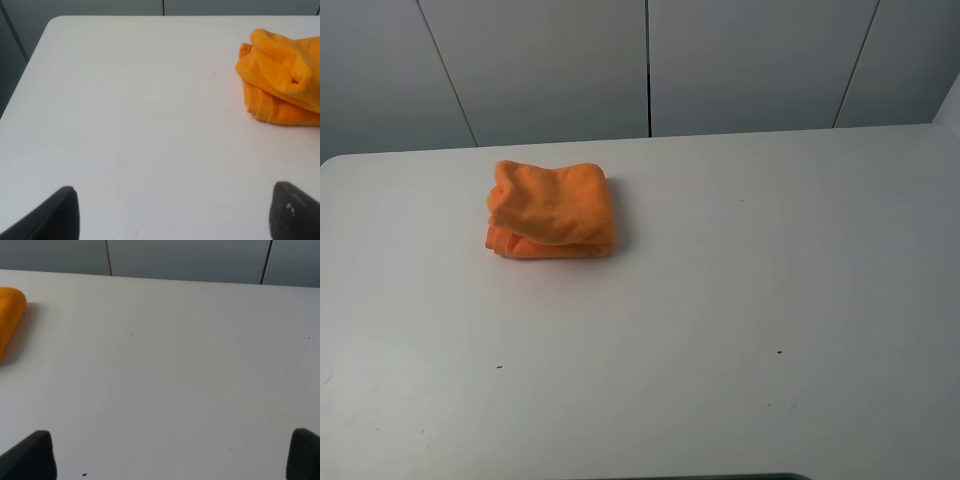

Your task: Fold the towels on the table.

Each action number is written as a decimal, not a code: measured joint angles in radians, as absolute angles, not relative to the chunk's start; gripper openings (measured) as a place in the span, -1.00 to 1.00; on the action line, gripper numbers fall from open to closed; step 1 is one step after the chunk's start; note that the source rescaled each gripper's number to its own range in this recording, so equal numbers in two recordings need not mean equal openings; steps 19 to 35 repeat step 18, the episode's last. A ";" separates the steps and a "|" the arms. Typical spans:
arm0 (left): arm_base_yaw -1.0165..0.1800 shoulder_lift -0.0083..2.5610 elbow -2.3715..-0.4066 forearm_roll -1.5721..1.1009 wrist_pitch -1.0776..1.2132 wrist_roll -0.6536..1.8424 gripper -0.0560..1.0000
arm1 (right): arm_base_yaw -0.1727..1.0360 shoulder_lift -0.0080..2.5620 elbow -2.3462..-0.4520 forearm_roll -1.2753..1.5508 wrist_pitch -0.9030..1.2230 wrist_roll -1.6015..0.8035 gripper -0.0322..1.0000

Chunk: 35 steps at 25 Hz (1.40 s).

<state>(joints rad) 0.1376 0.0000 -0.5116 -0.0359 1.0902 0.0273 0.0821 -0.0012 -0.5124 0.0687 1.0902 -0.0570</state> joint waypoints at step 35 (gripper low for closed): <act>0.138 0.000 -0.512 -0.036 1.090 0.027 0.97 | 0.082 -0.001 -0.512 0.069 1.090 -0.058 1.00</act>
